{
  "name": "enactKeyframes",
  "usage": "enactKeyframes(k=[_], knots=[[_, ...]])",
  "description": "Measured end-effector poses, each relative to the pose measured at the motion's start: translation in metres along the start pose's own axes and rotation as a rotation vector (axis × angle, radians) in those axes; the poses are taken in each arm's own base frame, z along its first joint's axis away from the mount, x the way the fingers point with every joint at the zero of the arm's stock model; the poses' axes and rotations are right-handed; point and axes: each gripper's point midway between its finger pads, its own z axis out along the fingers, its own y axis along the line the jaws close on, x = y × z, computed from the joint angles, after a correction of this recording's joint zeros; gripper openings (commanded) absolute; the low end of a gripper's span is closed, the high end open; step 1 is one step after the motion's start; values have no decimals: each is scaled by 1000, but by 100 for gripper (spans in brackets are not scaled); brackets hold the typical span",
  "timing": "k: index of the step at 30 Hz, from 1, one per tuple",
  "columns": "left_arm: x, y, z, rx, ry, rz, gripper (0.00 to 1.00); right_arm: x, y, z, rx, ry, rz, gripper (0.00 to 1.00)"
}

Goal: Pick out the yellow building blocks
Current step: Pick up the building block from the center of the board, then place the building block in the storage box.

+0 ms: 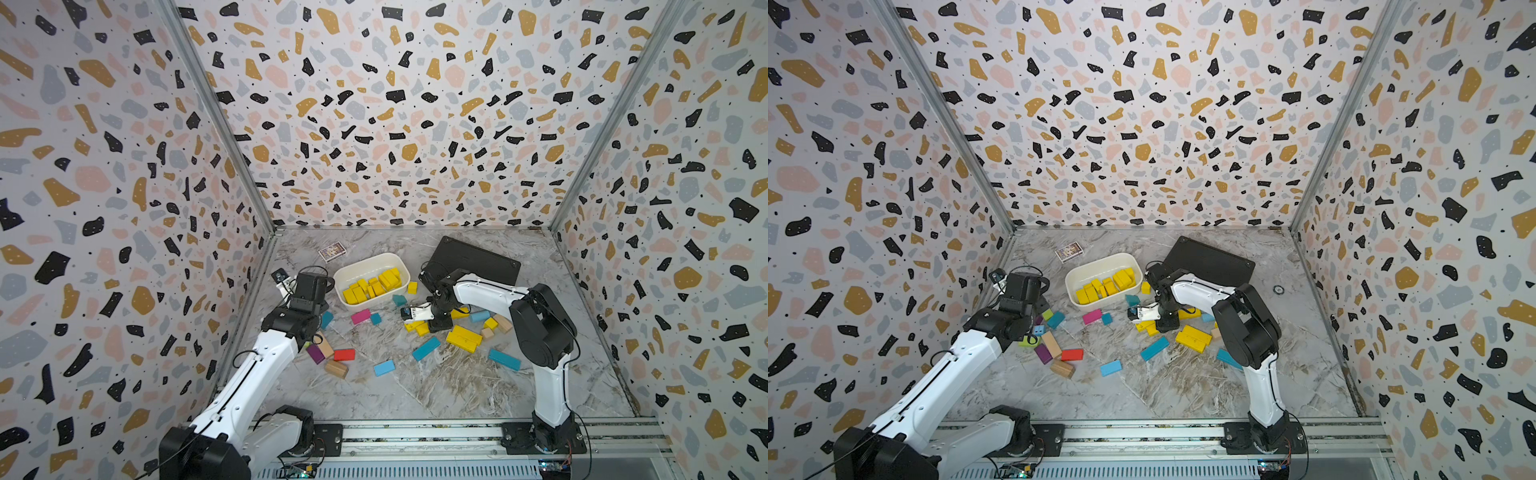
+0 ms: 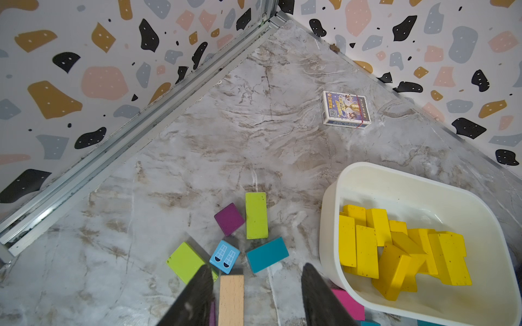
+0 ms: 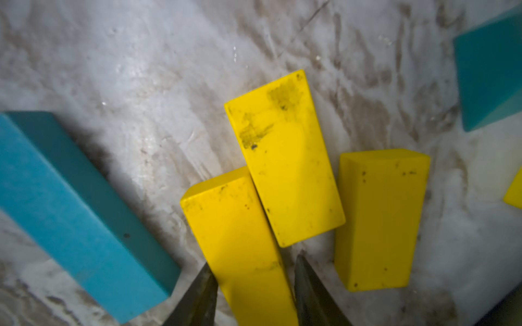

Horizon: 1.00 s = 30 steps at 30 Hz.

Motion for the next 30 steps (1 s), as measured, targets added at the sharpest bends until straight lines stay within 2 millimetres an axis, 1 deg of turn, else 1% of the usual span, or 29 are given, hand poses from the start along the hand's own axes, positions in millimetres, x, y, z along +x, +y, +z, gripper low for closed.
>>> enactKeyframes(k=[4,11,13,15,17,19,22,24,27,30], knots=[[0,0,0,0,0,0,51,1,-2,1,14,1,-5,36],[1,-1,0,3,4,5,52,1,0,-2,46,-17,-17,18],[2,-4,0,19,13,13,53,2,4,-5,47,-23,-13,15],[4,-12,0,62,29,31,55,1,8,-13,56,-41,1,14],[6,-25,-2,134,51,46,57,-4,9,-27,85,-84,24,13],[11,-44,-6,237,88,60,59,-14,8,-48,132,-153,63,11],[16,-83,-20,453,148,67,60,-33,2,-84,229,-297,145,10],[19,-111,-35,623,185,69,61,-44,-2,-107,288,-406,216,8],[28,-146,-56,852,255,77,61,-56,-9,-129,339,-529,324,5],[45,-168,-74,1005,339,117,63,-64,-18,-139,358,-605,403,5]])
